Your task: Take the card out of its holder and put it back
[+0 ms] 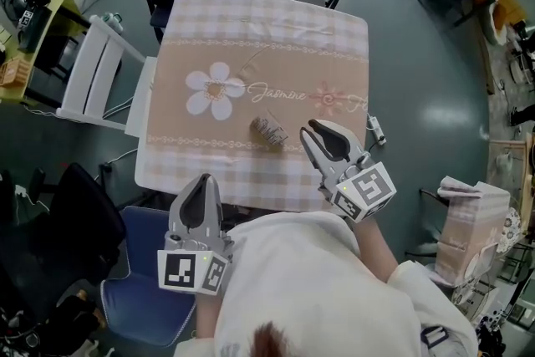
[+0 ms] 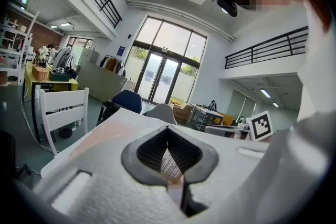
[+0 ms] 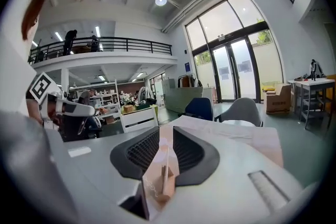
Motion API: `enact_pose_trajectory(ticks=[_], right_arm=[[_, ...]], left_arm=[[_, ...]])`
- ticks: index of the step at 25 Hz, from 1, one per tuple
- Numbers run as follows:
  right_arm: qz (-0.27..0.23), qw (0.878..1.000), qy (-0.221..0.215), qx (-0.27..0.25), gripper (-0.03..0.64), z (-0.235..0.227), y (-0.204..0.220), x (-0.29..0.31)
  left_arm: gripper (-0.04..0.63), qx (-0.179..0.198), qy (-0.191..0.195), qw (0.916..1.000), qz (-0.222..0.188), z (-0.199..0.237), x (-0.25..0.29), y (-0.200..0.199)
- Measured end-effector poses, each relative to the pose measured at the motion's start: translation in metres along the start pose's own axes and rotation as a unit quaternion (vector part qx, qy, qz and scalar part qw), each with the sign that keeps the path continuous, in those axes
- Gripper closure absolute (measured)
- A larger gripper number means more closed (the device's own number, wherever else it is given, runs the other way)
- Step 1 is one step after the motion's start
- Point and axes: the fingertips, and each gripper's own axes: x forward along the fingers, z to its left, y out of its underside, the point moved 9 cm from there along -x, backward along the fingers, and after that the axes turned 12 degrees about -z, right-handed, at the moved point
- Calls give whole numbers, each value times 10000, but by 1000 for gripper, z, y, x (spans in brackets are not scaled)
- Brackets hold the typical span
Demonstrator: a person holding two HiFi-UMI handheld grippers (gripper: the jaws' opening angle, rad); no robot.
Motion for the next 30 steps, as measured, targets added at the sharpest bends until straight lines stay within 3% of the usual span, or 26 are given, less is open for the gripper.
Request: enact_pose_trajectory(ticks=[6, 12, 21, 30], right_arm=[[768, 9965, -193, 254, 478, -9, 44, 35], [1338, 9896, -266, 454, 477, -13, 85, 50], [1564, 9860, -255, 518, 595, -7, 105, 59], [1546, 9865, -151, 510, 601, -5, 106, 59]], left_arm=[[595, -16, -225, 9997, -10, 5, -6, -2], [595, -19, -271, 9996, -10, 5, -6, -1], [595, 15, -285, 9996, 16, 1, -5, -3], [595, 21, -275, 9996, -5, 0, -10, -2]])
